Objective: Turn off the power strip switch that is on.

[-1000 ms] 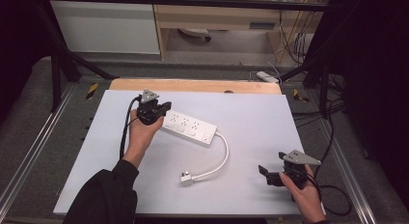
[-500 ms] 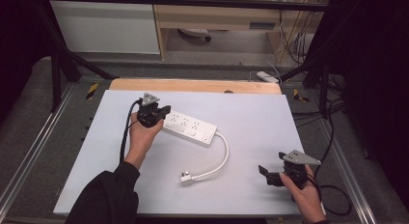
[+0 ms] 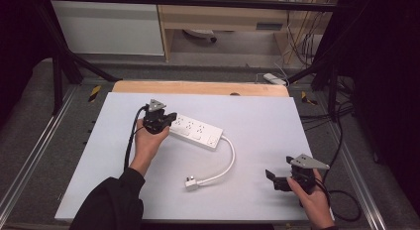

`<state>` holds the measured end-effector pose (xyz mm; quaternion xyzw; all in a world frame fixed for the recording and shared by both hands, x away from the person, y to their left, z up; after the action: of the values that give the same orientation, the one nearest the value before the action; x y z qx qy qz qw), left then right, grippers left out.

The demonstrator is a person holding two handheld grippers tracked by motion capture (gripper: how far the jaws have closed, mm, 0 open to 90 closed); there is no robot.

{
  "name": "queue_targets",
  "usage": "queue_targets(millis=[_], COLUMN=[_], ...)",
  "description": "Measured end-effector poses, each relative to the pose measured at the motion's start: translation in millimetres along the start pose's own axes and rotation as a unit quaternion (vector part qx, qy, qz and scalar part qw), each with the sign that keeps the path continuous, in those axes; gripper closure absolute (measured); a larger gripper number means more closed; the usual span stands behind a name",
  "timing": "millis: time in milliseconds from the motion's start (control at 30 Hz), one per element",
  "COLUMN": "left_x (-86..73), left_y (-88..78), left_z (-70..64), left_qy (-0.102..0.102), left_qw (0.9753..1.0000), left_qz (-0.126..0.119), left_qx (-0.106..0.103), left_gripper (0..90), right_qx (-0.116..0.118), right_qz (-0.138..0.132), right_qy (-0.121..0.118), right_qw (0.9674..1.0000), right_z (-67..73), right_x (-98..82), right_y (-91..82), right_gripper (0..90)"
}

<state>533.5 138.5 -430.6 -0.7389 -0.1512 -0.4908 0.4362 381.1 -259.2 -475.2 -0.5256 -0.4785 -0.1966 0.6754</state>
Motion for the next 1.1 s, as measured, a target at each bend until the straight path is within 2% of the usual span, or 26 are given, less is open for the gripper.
queue_targets(millis=[667, 1100], left_x=[-10.7, -22.6], left_y=[6.9, 11.8], left_z=[-2.0, 3.3], left_qy=[0.001, 0.002], left_qw=[0.9999, 0.9994], left_qz=[0.014, 0.033], left_qx=[-0.001, 0.005], left_gripper=[90.0, 90.0], right_qx=[0.0, 0.001], right_qz=[0.0, 0.001], right_qy=[0.0, 0.0], right_qw=[1.0, 1.0], right_z=[0.0, 0.0], right_x=[0.0, -0.1], right_y=[0.0, 0.1], right_gripper=[3.2, 3.2])
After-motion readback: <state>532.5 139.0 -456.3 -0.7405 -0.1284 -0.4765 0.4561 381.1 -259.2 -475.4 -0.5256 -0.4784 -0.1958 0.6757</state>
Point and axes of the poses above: each handheld gripper's, and its own axes: y roughly forward along the jaws, x roughly out of its top, z roughly to its left, the point moved 6 cm from there along y, roughly forward along the jaws, and after that the axes turned 6 degrees about -x, right-handed, at the moved point
